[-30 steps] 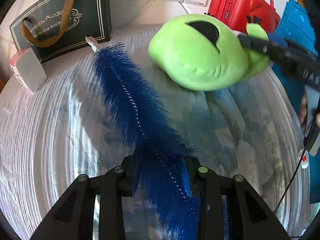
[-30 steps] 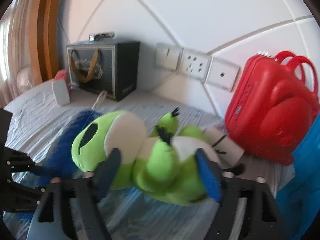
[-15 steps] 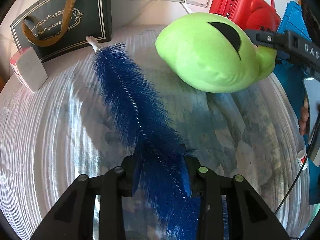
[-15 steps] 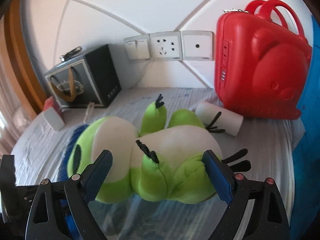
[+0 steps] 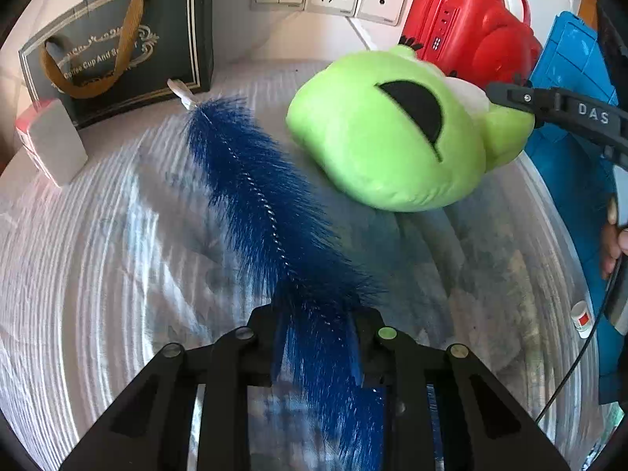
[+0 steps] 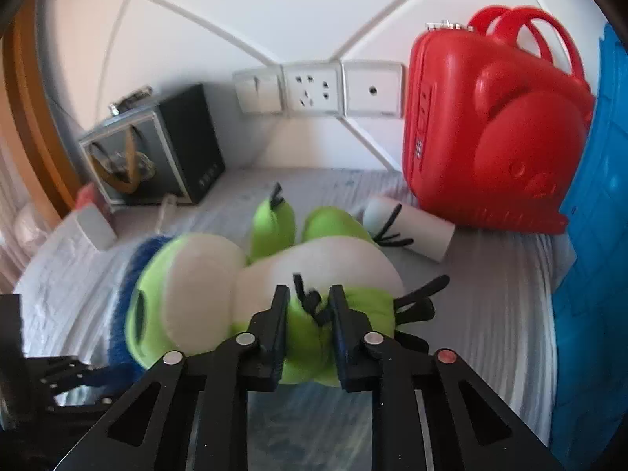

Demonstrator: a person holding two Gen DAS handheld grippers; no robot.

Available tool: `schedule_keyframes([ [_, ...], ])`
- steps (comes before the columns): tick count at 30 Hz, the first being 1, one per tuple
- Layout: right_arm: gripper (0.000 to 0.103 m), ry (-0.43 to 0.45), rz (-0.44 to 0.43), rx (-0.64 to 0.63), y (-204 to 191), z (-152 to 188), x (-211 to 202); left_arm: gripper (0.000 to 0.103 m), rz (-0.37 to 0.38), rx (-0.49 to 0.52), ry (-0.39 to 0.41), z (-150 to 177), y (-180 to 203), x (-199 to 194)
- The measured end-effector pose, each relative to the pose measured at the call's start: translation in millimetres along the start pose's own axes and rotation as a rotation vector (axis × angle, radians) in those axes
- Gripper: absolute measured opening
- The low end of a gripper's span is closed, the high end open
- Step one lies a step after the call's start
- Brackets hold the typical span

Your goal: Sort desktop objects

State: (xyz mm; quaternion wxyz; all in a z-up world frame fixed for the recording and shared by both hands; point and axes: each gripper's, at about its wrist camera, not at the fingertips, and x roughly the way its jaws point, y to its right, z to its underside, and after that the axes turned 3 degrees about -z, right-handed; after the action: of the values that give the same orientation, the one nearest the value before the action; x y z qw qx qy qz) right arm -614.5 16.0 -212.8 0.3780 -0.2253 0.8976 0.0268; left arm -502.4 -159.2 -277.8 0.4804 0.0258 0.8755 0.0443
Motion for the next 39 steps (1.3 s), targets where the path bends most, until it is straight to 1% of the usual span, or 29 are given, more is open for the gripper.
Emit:
schedule_keyframes([
  [2, 0.016, -0.004, -0.031, -0.001, -4, -2, -6, 0.025, 0.002, 0.001, 0.019, -1, 1, -9],
  [4, 0.008, -0.004, -0.046, -0.028, -11, -4, -14, 0.025, 0.007, 0.002, 0.029, -3, 1, -16],
  [7, 0.008, -0.007, -0.072, -0.026, -17, -6, -24, 0.025, 0.011, 0.006, 0.046, -4, 0, -26],
  [11, 0.008, -0.041, -0.061, -0.017, -13, 0, -23, 0.025, 0.011, 0.008, 0.054, 3, 2, -38],
  [12, 0.008, -0.034, -0.048, -0.003, -9, 3, -24, 0.025, 0.009, 0.008, 0.050, 4, 2, -37],
  [13, 0.008, -0.035, -0.054, 0.013, -5, 5, -23, 0.025, 0.006, 0.005, 0.047, 2, 0, -32],
  [15, 0.008, -0.039, -0.103, 0.079, 3, 5, -25, 0.025, 0.005, 0.001, 0.046, 0, 0, -30],
  [19, 0.008, -0.017, -0.152, 0.110, 3, -6, -35, 0.025, 0.006, 0.000, 0.043, -8, -1, -23],
  [20, 0.006, -0.003, -0.172, 0.127, 4, -10, -41, 0.025, 0.004, 0.000, 0.045, -9, 0, -22],
  [21, 0.002, 0.016, -0.193, 0.137, 2, -14, -48, 0.025, 0.004, 0.000, 0.045, -8, 0, -22],
  [22, 0.002, 0.029, -0.191, 0.128, 0, -18, -54, 0.025, 0.005, -0.001, 0.042, -7, -1, -21],
  [24, 0.002, 0.033, -0.119, 0.052, -11, -25, -61, 0.025, 0.006, -0.008, 0.038, -6, -2, -20],
  [25, 0.002, 0.027, -0.097, 0.038, -13, -26, -61, 0.025, 0.009, -0.010, 0.037, -6, -2, -20],
  [26, 0.003, 0.013, -0.096, 0.052, -12, -24, -59, 0.025, 0.010, -0.009, 0.036, -6, -1, -20],
  [27, 0.008, -0.010, -0.099, 0.074, -11, -21, -55, 0.025, 0.010, -0.006, 0.034, -6, -1, -19],
  [28, 0.016, -0.040, -0.091, 0.076, -13, -17, -48, 0.025, 0.010, -0.005, 0.032, -6, -1, -19],
  [29, 0.052, -0.055, -0.076, 0.063, -16, -15, -44, 0.025, 0.010, -0.004, 0.031, -7, -1, -18],
  [30, 0.092, -0.063, -0.072, 0.030, -22, -10, -40, 0.025, 0.011, -0.005, 0.030, -7, -1, -19],
  [31, 0.097, -0.050, -0.084, 0.000, -28, -8, -41, 0.025, 0.011, -0.006, 0.030, -7, -3, -19],
  [32, 0.097, -0.036, -0.086, -0.029, -33, -5, -44, 0.025, 0.010, -0.007, 0.030, -7, -4, -18],
  [34, 0.097, -0.012, -0.045, -0.075, -38, -3, -50, 0.025, 0.018, -0.018, 0.023, -7, -6, -16],
  [35, 0.097, -0.004, -0.032, -0.073, -37, -1, -52, 0.025, 0.018, -0.021, 0.022, -7, -6, -15],
  [37, 0.097, -0.019, -0.030, -0.045, -29, 4, -45, 0.025, 0.018, -0.020, 0.019, -6, -5, -13],
  [38, 0.092, -0.038, -0.034, -0.023, -23, 8, -38, 0.025, 0.018, -0.019, 0.016, -6, -4, -12],
  [39, 0.075, -0.054, -0.037, -0.009, -19, 11, -34, 0.025, 0.018, -0.018, 0.014, -6, -3, -11],
])
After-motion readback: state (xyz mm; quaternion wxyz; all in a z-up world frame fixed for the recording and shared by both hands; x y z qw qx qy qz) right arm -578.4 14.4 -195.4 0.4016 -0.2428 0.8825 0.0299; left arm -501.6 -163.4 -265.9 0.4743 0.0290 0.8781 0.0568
